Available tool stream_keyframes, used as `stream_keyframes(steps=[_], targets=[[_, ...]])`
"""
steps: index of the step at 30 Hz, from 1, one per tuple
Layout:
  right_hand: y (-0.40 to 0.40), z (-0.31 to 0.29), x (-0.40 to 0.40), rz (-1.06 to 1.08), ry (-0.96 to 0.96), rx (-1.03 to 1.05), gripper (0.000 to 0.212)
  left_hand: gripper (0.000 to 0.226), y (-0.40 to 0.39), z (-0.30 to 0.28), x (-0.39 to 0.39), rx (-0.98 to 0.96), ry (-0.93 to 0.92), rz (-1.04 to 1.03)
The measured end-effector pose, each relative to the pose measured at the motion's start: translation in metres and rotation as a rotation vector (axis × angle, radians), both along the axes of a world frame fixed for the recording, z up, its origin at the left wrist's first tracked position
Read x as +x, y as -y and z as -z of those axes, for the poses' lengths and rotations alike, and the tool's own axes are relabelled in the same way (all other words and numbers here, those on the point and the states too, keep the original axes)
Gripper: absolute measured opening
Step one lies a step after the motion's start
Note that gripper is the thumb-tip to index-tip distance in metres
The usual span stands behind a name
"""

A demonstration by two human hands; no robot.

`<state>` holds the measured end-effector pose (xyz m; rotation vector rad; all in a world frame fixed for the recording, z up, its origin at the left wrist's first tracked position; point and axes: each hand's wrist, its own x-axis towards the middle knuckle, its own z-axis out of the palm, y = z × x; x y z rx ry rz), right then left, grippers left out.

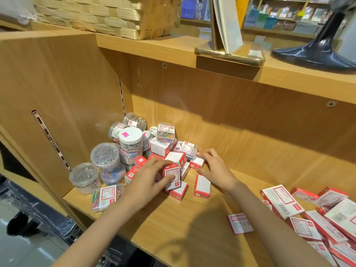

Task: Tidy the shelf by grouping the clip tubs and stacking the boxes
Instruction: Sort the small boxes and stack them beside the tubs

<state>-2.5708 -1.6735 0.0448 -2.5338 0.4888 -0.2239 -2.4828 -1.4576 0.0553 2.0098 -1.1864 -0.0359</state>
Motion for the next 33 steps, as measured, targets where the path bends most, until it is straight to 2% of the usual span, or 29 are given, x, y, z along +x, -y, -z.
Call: stream_keyframes(steps=[5, 8, 11, 13, 16, 18, 22, 25, 29, 33], targets=[[0.002, -0.001, 0.0, 0.053, -0.023, 0.029, 0.038, 0.035, -0.001, 0.0, 0.004, 0.02, 0.002, -0.081], [0.0, -0.005, -0.002, 0.075, -0.019, 0.056, 0.035, 0.038, 0.005, 0.006, 0.005, 0.052, 0.152, -0.147], [0.0, -0.015, -0.006, 0.114, 0.09, 0.176, 0.027, 0.04, 0.007, 0.005, 0.007, 0.022, 0.238, -0.177], [0.001, -0.023, -0.009, 0.117, 0.124, 0.135, 0.023, 0.04, 0.006, 0.005, 0.007, 0.02, 0.227, -0.141], [0.001, -0.028, -0.008, 0.017, -0.139, -0.144, 0.029, 0.04, 0.005, 0.009, 0.006, 0.069, 0.254, -0.047], [0.001, -0.026, -0.003, -0.017, -0.261, -0.219, 0.041, 0.043, 0.005, 0.009, 0.004, 0.096, 0.242, -0.025], [-0.005, -0.024, 0.003, -0.023, -0.081, -0.023, 0.064, 0.056, 0.008, 0.007, 0.006, 0.116, 0.183, -0.024], [-0.006, -0.02, -0.002, 0.092, -0.034, 0.153, 0.057, 0.059, 0.008, 0.007, 0.01, 0.094, 0.122, -0.024], [-0.005, -0.015, -0.006, 0.187, 0.0, 0.278, 0.049, 0.063, 0.008, 0.006, 0.011, 0.089, 0.099, -0.013], [-0.01, -0.018, -0.003, 0.172, 0.072, 0.243, 0.054, 0.063, 0.007, 0.005, 0.01, 0.083, 0.095, -0.012]])
